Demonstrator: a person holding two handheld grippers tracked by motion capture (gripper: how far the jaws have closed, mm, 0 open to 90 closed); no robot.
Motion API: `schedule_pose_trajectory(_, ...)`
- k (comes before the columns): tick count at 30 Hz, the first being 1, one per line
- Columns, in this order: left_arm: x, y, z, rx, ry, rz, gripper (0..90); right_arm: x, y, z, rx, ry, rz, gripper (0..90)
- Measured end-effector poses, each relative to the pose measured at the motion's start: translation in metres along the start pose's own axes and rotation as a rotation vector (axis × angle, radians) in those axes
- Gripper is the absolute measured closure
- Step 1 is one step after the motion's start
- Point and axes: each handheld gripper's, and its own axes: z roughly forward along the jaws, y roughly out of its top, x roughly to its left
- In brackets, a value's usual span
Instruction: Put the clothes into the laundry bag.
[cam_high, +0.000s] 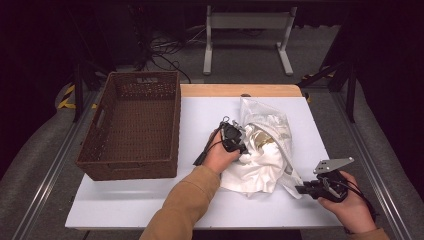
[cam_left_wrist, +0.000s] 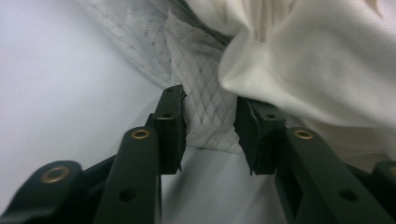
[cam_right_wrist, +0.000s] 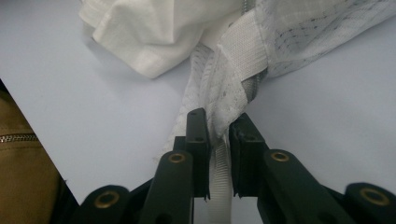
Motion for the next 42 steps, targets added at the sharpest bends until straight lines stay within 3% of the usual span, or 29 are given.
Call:
schedule_pose_trajectory(6,-0.006,0.001,-0.001,0.023,-0.001,0.023,88.5,0.005,0.003,-0.006,-0.023,-0.013,-0.011,77.6)
schedule_pose_trajectory(12,-0.007,0.001,-0.021,0.02,-0.009,0.006,89.6,0.01,0.006,-0.01,-0.041,-0.036,-0.026,77.4)
schedule_pose_trajectory(17,-0.009,-0.001,-0.033,0.004,-0.011,0.01,89.7,0.011,0.007,-0.014,-0.058,-0.057,-0.013,74.4)
schedule_pose_trajectory(21,-0.013,-0.006,-0.041,-0.001,-0.01,0.025,89.8,0.011,0.007,-0.02,-0.091,-0.096,-0.004,67.3)
schedule_pose_trajectory(26,-0.017,-0.015,-0.053,-0.016,-0.018,0.026,89.9,0.015,0.009,-0.027,-0.14,-0.12,-0.004,66.1)
schedule_pose_trajectory(42,-0.031,-0.046,-0.091,-0.059,-0.068,0.046,89.9,0.045,0.029,-0.015,-0.156,-0.065,-0.104,67.7)
